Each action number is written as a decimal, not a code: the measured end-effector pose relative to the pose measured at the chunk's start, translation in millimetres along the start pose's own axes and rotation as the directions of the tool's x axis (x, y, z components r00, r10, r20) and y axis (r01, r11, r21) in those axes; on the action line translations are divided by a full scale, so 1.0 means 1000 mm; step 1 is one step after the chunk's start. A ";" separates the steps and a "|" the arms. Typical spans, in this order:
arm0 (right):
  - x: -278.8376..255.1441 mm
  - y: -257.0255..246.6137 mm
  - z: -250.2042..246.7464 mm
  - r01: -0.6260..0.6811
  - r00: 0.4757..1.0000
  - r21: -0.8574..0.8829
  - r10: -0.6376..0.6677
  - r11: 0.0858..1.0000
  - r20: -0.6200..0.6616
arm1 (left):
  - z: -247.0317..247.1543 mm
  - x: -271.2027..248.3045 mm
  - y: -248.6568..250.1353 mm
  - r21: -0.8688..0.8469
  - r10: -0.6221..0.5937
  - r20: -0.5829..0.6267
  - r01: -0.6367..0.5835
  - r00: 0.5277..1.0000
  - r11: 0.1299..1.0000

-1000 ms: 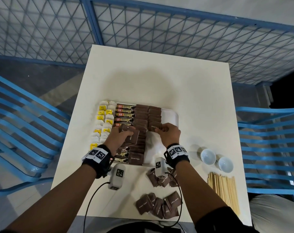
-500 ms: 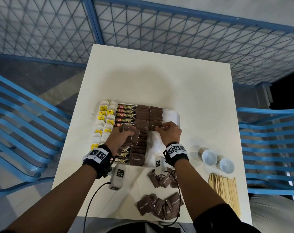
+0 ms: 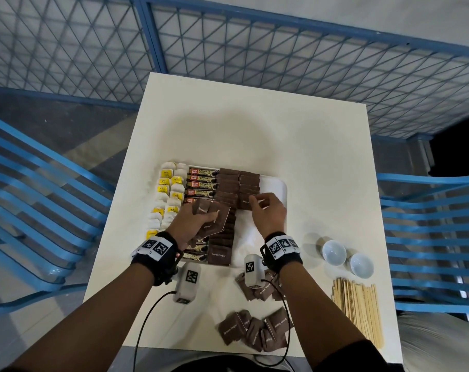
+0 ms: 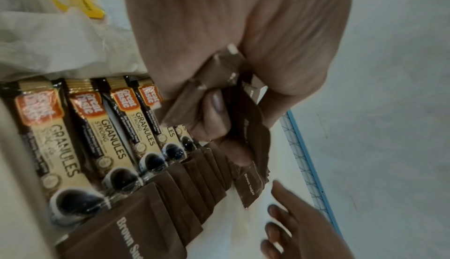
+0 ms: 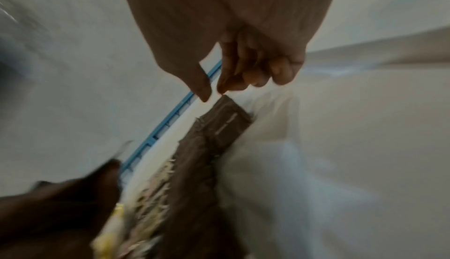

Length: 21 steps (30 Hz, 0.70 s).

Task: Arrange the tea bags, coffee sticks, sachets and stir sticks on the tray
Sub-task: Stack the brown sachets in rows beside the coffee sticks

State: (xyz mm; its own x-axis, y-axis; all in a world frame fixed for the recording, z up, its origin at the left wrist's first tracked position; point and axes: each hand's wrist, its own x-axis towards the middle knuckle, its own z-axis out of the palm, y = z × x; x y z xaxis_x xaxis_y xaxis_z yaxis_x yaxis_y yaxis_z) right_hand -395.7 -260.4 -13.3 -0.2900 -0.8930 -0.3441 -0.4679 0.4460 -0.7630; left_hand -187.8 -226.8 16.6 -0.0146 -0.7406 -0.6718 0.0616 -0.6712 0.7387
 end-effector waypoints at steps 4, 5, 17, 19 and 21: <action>-0.009 -0.013 0.015 0.158 0.926 0.031 -0.159 0.987 0.342 | 0.003 -0.002 0.002 -0.036 0.015 0.022 -0.015 1.000 0.999; -0.009 -0.013 0.019 0.182 0.911 0.031 -0.181 0.983 0.372 | 0.004 -0.003 0.003 -0.047 0.027 0.024 -0.025 0.999 0.999; -0.013 -0.019 0.021 0.106 0.921 0.147 -0.152 0.984 0.358 | 0.012 -0.011 0.005 -0.144 0.091 -0.006 -0.091 0.996 0.985; -0.014 -0.019 0.019 0.142 0.917 0.148 -0.187 0.979 0.351 | 0.012 -0.011 0.006 -0.136 0.095 -0.016 -0.096 0.995 0.986; -0.014 -0.022 0.013 0.206 0.912 0.129 -0.238 0.970 0.333 | 0.011 -0.011 0.006 -0.126 0.124 -0.035 -0.128 0.992 0.984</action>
State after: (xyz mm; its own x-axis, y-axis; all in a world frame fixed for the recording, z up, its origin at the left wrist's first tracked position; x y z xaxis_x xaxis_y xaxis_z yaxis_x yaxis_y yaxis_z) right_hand -370.4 -258.5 1.0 0.1253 -0.9410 -0.3144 -0.4059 0.2405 -0.8817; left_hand -198.6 -223.4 29.3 0.0285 -0.8166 -0.5765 0.1886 -0.5619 0.8054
